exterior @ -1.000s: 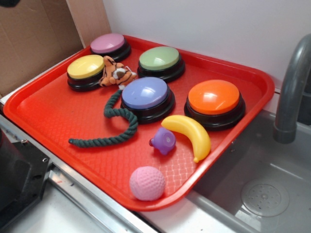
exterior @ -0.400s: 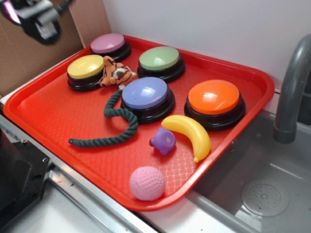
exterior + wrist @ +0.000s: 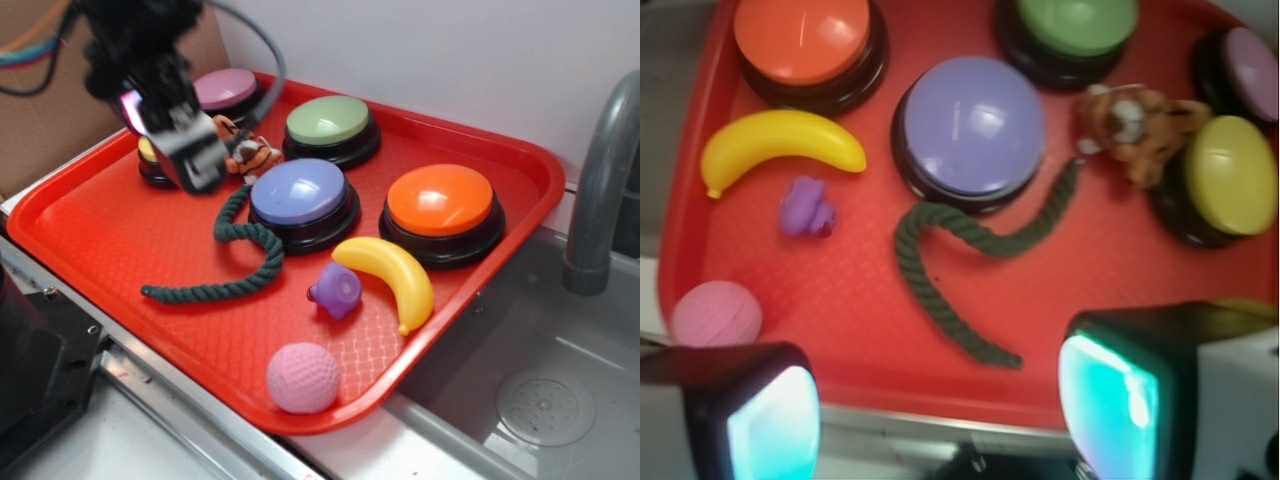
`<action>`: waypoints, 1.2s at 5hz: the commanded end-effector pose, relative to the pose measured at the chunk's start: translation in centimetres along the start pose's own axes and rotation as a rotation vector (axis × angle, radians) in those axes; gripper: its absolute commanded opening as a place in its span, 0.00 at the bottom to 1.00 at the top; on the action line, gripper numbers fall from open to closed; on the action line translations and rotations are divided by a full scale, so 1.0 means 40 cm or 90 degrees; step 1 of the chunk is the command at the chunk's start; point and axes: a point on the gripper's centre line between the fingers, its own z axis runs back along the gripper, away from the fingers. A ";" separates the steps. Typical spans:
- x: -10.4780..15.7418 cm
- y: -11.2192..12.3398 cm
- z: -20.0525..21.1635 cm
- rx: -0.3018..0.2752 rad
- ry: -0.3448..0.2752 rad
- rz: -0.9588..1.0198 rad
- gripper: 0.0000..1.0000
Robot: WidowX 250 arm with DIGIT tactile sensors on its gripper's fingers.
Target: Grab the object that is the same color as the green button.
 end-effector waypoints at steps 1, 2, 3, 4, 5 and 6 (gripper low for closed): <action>-0.001 -0.008 -0.160 -0.012 -0.010 0.035 1.00; -0.011 -0.003 -0.221 -0.008 0.012 0.042 1.00; -0.013 -0.001 -0.253 -0.009 0.012 0.047 1.00; -0.012 -0.004 -0.280 -0.029 -0.013 0.038 0.19; -0.014 -0.008 -0.290 -0.039 -0.023 0.037 0.00; -0.018 -0.006 -0.294 -0.043 -0.025 0.038 0.00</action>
